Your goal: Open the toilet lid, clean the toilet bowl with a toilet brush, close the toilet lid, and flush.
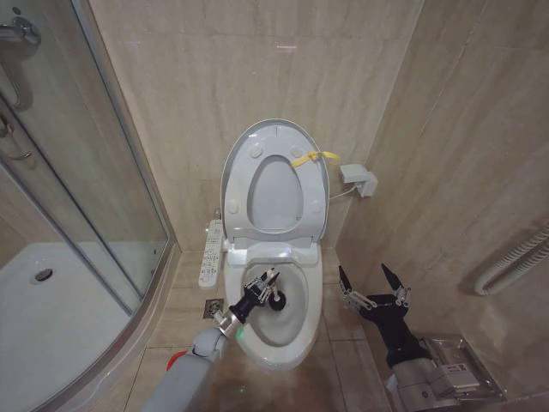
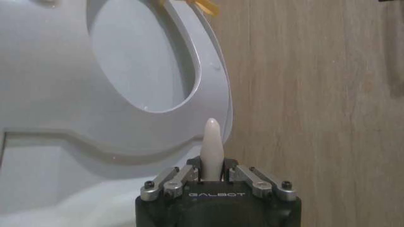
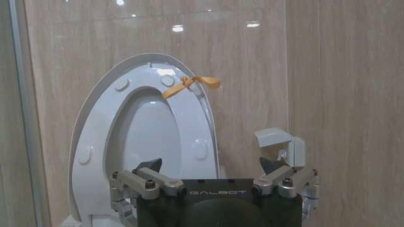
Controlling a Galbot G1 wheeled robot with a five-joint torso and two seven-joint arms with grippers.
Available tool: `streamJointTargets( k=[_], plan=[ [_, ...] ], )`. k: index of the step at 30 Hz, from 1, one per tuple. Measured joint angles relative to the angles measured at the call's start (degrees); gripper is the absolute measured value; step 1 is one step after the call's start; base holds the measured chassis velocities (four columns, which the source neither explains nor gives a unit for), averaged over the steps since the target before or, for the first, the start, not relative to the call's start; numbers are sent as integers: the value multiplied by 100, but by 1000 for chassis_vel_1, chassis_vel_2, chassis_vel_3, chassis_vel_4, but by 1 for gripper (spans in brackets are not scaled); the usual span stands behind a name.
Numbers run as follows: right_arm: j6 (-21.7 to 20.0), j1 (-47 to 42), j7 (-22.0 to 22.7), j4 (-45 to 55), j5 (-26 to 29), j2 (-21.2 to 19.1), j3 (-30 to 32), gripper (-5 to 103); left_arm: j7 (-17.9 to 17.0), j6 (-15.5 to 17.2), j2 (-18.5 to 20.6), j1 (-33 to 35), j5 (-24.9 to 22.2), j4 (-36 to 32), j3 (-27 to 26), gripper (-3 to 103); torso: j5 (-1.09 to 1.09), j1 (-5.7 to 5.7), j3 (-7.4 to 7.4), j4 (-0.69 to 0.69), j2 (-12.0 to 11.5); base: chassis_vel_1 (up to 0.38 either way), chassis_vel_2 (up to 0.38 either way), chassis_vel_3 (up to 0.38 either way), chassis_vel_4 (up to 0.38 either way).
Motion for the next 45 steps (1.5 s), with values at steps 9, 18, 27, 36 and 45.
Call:
streamJointTargets(
  k=[9,18,27,36,45],
  plan=[
    [0,0,0,0,0,0,0,100,-95,127,-228,-196,-397,38,37,21,-1,0,0,-2,0,0,0,0,0],
    [0,0,0,0,0,0,0,100,96,-9,36,5,-342,210,-104,21,0,0,0,3,0,0,0,0,0],
    [0,0,0,0,0,0,0,100,-98,208,-130,-75,-516,-333,-33,21,-1,0,0,-4,0,0,0,0,0],
    [0,0,0,0,0,0,0,100,39,28,6,134,-452,112,-205,21,0,0,0,3,0,0,0,0,0],
    [0,0,0,0,0,0,0,100,-28,221,-48,-17,-548,-314,-113,21,0,0,0,-2,0,0,0,0,0]
  ],
)
